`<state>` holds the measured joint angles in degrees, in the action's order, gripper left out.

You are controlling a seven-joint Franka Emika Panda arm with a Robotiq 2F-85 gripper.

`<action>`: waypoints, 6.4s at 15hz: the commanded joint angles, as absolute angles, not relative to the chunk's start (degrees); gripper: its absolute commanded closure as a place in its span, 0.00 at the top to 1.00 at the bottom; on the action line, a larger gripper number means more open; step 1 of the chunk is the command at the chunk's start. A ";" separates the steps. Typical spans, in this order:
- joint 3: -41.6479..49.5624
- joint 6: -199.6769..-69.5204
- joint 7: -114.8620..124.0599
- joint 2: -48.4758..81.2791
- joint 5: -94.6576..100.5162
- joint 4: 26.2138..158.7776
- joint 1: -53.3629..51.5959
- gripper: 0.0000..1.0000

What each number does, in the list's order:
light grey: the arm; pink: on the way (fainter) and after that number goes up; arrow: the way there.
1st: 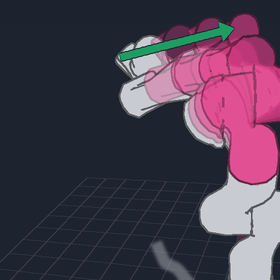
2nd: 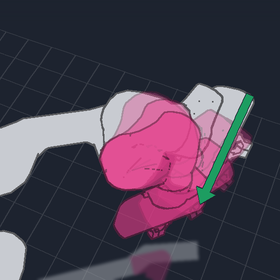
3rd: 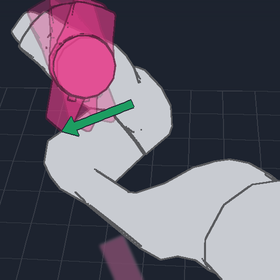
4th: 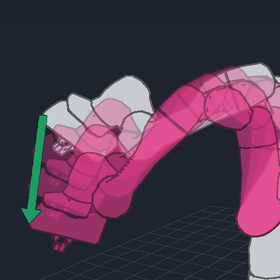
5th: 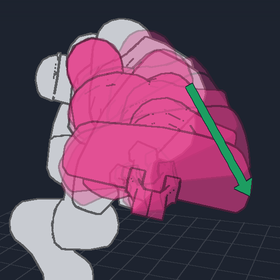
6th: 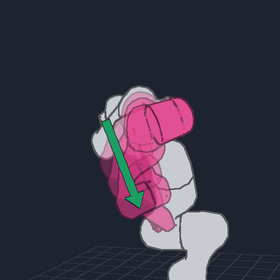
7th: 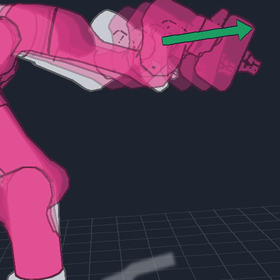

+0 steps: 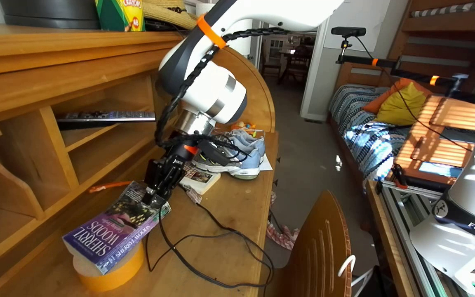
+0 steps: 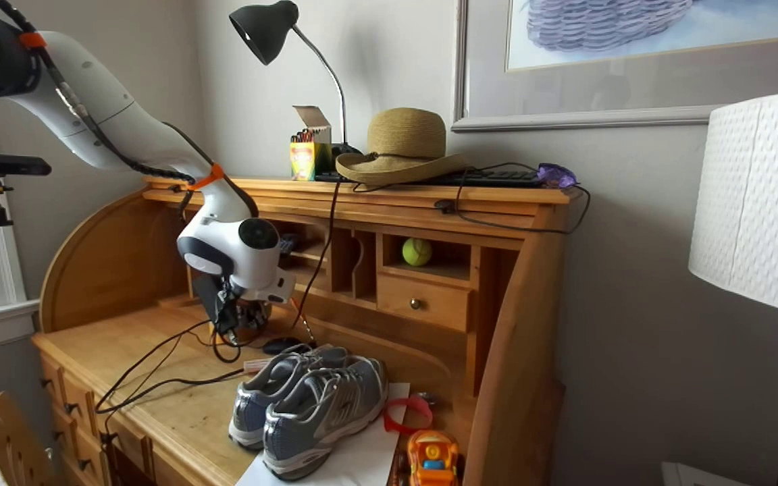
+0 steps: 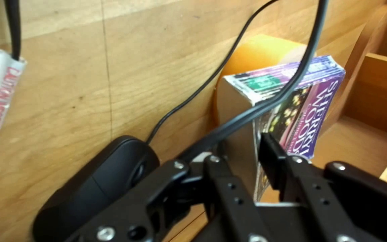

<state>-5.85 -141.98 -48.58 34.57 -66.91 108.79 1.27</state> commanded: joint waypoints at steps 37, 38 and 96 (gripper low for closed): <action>-8.72 -131.22 -56.81 45.82 -71.52 98.19 3.28 0.73; -8.60 -131.16 -56.84 45.97 -71.72 98.03 3.19 0.66; 5.79 -139.37 -81.23 11.19 -144.94 140.37 -0.53 0.08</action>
